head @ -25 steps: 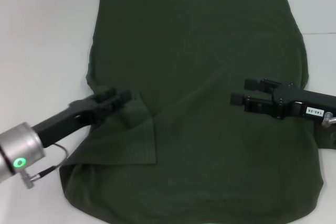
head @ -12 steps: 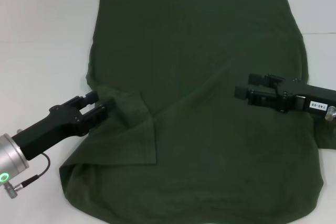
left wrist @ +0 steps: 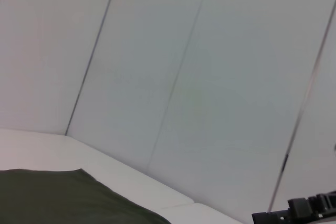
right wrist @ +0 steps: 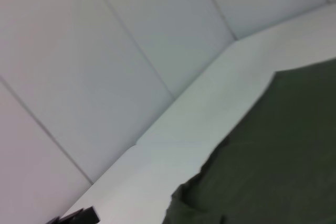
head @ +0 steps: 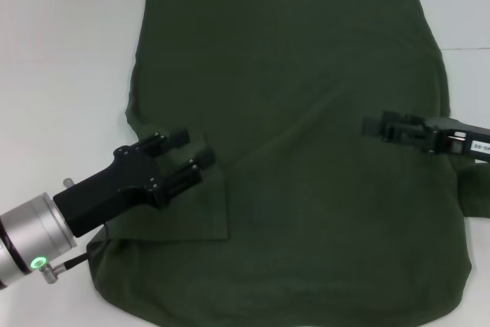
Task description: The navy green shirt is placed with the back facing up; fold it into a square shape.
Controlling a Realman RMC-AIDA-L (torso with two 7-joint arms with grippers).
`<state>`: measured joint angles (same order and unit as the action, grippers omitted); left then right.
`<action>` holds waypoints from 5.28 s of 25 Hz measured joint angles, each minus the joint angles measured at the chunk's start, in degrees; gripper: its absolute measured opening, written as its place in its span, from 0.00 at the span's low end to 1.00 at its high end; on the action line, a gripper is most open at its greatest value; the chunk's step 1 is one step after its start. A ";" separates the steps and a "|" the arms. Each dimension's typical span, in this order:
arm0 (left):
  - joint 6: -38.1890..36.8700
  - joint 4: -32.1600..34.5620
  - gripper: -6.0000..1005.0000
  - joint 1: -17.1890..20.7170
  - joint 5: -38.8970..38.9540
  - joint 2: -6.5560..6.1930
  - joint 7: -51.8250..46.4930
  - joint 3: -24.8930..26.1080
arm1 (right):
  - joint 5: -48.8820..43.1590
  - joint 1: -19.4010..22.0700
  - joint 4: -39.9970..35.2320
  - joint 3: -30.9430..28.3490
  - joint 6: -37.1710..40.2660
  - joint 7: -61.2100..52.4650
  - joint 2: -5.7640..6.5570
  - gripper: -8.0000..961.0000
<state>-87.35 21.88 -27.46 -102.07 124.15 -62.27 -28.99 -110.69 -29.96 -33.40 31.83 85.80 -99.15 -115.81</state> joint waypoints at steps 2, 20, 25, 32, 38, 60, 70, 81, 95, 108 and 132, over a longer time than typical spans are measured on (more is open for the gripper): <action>0.07 -0.55 0.63 -0.28 0.17 0.00 1.03 -0.42 | -0.01 0.63 -0.02 -0.07 -0.08 -2.56 0.88 0.94; 0.71 -1.41 0.63 -1.42 -0.12 0.09 7.48 -7.27 | -6.31 7.55 -0.88 -0.92 -9.77 -23.07 7.68 0.94; 3.45 -1.28 0.63 -1.48 -0.20 0.00 9.13 -10.07 | -8.95 7.79 -0.88 -0.95 -13.34 -25.59 8.08 0.94; 4.65 -1.16 0.63 -1.56 -0.02 0.01 9.83 -11.55 | -9.90 6.47 -0.22 -0.82 -15.93 -25.58 7.37 0.94; 4.75 -1.01 0.63 -1.81 0.16 0.04 9.86 -11.54 | -9.90 5.25 0.10 -0.13 -17.68 -25.34 6.06 0.93; 6.33 -1.18 0.63 -1.91 0.21 0.04 9.89 -11.52 | -10.92 4.57 1.69 -0.82 -20.42 -24.77 4.23 0.45; 6.67 -1.23 0.63 -1.99 0.21 0.04 9.89 -11.52 | -10.85 5.01 1.67 -3.25 -20.18 -24.34 4.02 0.16; 6.58 -1.31 0.63 -1.76 0.21 0.08 9.71 -11.34 | -10.85 7.04 0.78 -8.71 -19.93 -22.63 4.95 0.07; 6.15 -1.39 0.63 -1.72 0.42 0.21 9.30 -11.07 | -11.13 7.07 -1.94 -9.56 -19.09 -22.35 8.18 0.07; 6.14 -1.50 0.63 -1.99 1.17 0.22 8.55 -11.01 | -11.16 6.19 -2.49 -9.08 -18.08 -22.05 10.52 0.07; 6.20 -1.50 0.63 -1.98 1.83 0.21 8.48 -11.01 | -11.93 6.04 -2.91 -5.94 -13.96 -20.73 10.50 0.07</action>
<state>-81.15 20.39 -29.44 -100.24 124.37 -53.79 -40.00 -122.61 -23.93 -36.31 25.89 71.84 -119.87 -105.30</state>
